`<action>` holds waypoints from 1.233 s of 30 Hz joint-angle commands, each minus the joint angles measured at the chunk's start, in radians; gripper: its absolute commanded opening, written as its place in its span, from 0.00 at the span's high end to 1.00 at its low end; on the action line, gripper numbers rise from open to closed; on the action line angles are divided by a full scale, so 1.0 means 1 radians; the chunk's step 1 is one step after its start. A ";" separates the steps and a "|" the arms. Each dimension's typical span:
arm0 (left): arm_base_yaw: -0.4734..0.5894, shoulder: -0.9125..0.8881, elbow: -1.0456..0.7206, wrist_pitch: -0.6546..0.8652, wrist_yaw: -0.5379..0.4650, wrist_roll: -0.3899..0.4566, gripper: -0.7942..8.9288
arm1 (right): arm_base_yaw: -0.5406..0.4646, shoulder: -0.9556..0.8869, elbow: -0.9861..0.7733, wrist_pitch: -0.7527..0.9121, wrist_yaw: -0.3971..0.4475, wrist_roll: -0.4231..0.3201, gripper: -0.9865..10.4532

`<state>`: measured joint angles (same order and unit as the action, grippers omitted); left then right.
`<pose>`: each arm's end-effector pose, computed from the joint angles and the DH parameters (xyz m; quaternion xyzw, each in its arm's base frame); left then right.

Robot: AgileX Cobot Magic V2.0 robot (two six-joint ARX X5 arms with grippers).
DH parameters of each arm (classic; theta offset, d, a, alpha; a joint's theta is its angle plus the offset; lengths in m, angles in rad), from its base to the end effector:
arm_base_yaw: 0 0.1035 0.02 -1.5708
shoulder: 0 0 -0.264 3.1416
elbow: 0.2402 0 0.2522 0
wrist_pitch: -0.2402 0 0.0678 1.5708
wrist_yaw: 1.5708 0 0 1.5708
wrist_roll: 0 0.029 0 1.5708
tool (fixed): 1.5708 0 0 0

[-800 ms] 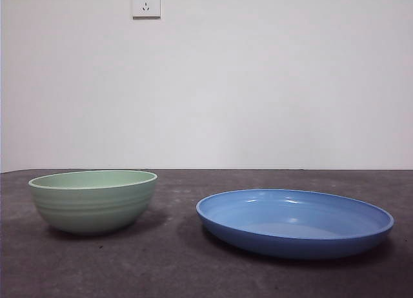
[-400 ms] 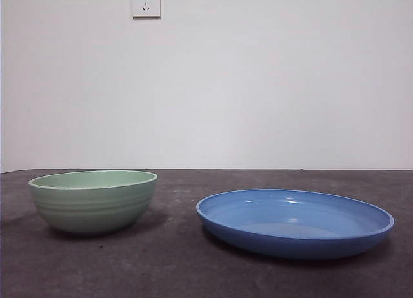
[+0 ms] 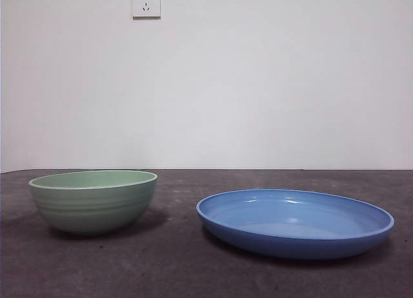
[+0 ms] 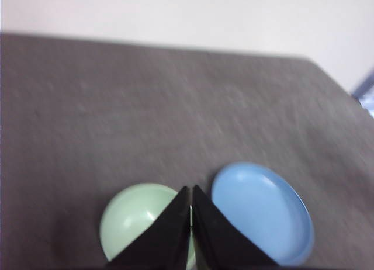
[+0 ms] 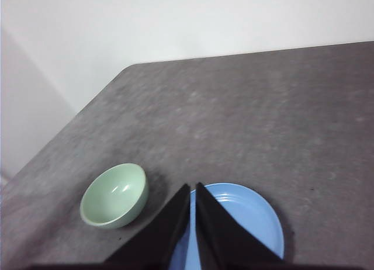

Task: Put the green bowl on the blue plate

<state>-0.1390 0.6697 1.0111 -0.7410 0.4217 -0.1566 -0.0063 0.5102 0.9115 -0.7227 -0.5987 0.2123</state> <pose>0.1079 -0.0271 0.3693 -0.1015 0.2171 -0.2550 0.9368 0.0788 0.0158 0.3544 0.1474 0.1824 0.2703 0.9338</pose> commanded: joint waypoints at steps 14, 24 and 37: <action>-0.086 0.143 0.080 -0.075 0.054 0.122 0.91 | 0.134 0.103 0.039 -0.078 -0.029 -0.164 0.90; -0.086 0.147 0.080 -0.075 0.054 0.123 0.80 | 0.134 0.102 0.039 -0.078 -0.030 -0.172 0.83; -0.086 0.153 0.080 -0.075 0.052 0.123 0.24 | 0.134 0.102 0.039 -0.079 -0.030 -0.171 0.37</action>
<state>-0.2211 0.8124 1.0687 -0.8227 0.4709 -0.0391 0.1249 0.6090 0.9344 -0.8074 -0.6273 0.0483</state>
